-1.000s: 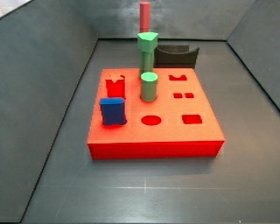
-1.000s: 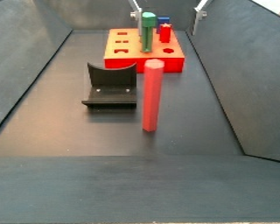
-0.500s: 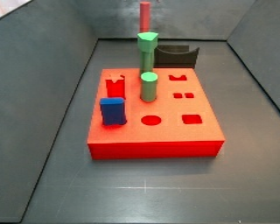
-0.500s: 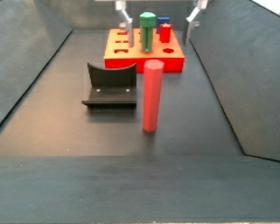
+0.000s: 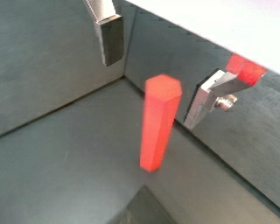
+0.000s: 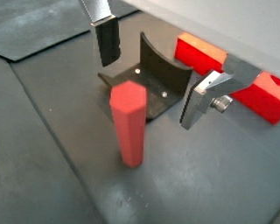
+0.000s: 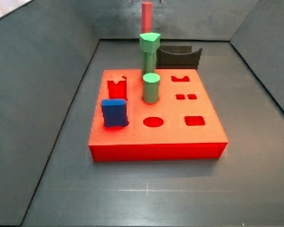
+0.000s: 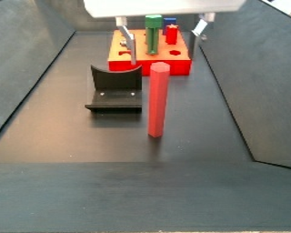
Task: Pick up the hexagon object. Move up. Move to above the board. Insert the hexagon object.
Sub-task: Pick up the hexagon object.
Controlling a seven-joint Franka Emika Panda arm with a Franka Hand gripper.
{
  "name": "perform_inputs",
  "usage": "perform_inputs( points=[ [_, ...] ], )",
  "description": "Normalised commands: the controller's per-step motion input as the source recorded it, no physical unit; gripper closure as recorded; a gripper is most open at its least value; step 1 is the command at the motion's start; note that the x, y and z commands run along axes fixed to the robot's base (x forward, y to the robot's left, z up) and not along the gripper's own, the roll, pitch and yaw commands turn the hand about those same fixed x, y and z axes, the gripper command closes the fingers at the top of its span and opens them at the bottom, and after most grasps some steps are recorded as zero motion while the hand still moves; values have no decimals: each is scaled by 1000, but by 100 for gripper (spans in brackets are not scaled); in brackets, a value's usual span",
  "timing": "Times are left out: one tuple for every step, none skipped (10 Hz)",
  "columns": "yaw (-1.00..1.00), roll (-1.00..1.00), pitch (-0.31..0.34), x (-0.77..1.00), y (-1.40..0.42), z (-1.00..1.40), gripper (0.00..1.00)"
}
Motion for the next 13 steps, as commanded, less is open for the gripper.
perform_inputs(
  points=[
    [-529,-150,0,-77,246,-23,0],
    [-654,-209,0,26,97,-86,0],
    [-606,-364,-33,86,40,-320,0],
    [-563,-413,-49,140,0,-249,0],
    [-526,-420,-43,171,0,-243,0],
    [-426,-387,-20,171,86,-297,0],
    [-134,-243,-13,0,74,-209,0],
    [-14,-29,0,6,0,-66,0],
    [0,20,0,0,0,-83,0],
    [0,11,0,40,3,-203,0],
    [0,13,0,69,57,-260,0],
    [0,13,0,97,97,-277,0],
    [0,17,13,166,103,-237,0]
  ],
)
